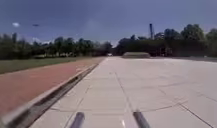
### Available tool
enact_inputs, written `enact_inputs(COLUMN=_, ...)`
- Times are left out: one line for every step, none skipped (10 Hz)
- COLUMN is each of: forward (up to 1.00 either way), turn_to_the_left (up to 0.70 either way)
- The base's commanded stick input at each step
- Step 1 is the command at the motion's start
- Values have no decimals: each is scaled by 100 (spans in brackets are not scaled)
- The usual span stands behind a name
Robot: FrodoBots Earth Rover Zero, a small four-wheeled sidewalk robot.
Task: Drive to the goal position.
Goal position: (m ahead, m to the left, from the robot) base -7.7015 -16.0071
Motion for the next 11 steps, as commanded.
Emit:
enact_inputs(forward=100, turn_to_the_left=0)
enact_inputs(forward=100, turn_to_the_left=0)
enact_inputs(forward=100, turn_to_the_left=0)
enact_inputs(forward=100, turn_to_the_left=0)
enact_inputs(forward=100, turn_to_the_left=0)
enact_inputs(forward=100, turn_to_the_left=0)
enact_inputs(forward=100, turn_to_the_left=0)
enact_inputs(forward=100, turn_to_the_left=0)
enact_inputs(forward=100, turn_to_the_left=0)
enact_inputs(forward=100, turn_to_the_left=0)
enact_inputs(forward=100, turn_to_the_left=0)
